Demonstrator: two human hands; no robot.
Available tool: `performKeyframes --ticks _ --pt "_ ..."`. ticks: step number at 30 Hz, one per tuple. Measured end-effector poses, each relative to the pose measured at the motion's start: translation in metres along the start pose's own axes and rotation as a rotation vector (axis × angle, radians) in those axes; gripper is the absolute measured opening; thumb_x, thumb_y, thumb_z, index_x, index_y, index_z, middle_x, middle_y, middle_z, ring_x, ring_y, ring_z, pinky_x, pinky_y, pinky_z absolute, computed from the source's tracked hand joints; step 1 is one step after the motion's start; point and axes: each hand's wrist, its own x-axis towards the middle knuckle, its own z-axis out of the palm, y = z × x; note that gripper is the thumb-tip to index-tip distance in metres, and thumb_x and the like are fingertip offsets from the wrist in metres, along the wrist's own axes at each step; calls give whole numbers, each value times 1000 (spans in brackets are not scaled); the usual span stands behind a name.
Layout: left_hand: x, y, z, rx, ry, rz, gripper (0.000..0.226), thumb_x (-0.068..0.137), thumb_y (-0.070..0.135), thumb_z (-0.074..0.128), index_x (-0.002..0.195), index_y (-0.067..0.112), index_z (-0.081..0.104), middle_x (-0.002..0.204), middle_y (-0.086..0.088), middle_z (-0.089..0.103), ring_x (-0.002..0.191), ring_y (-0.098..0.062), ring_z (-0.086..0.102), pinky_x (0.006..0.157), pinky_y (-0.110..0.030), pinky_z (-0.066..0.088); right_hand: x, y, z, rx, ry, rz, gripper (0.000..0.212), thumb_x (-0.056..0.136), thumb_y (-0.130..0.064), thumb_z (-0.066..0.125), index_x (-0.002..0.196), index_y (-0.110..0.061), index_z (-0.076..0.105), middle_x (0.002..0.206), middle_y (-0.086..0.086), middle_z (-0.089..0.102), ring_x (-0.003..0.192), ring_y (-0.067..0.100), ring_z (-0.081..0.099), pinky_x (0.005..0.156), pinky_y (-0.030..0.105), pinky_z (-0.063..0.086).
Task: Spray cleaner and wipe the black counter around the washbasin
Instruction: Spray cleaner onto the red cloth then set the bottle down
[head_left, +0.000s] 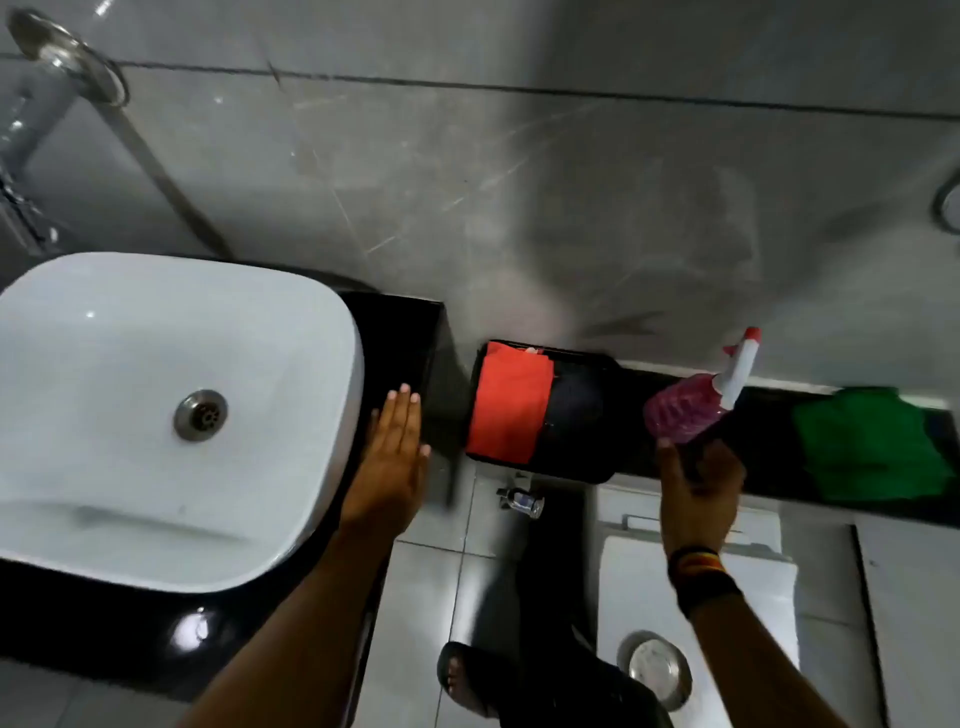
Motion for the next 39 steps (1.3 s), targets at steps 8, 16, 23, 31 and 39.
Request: performKeyframes --ticks 8,16,23,31,39 --pt "3 -5 6 -124 110 -50 55 102 7 42 156 -4 36 168 -21 32 158 -38 25 127 -59 27 94 -28 18 -32 -150 -271 61 87 -23 80 143 -27 54 123 -18 66 116 7 66 104 29 54" --pt "2 -15 20 -143 143 -6 56 105 10 37 160 0 32 171 -16 28 162 -31 19 129 -56 22 98 -51 32 44 -103 -421 25 105 -37 59 116 -15 65 95 17 66 83 13 61 80 38 53" --pt "2 -19 23 -111 154 -22 57 104 10 38 161 3 31 172 -12 28 162 -27 18 130 -52 23 31 -62 10 -57 -592 -252 14 92 -43 66 101 -41 76 93 8 80 66 -5 70 61 10 55" --pt "0 -16 20 -63 168 -11 57 104 9 40 160 2 33 170 -13 31 161 -28 22 130 -50 25 -16 -15 20 -194 -714 34 58 84 -62 67 73 -6 75 58 16 69 53 25 69 57 41 64" --pt "1 -19 22 -67 138 -18 58 105 14 34 162 5 30 172 -11 27 162 -27 20 130 -51 23 -23 -9 26 -209 -737 5 32 85 -61 71 92 -32 82 63 10 73 56 24 72 58 42 65"
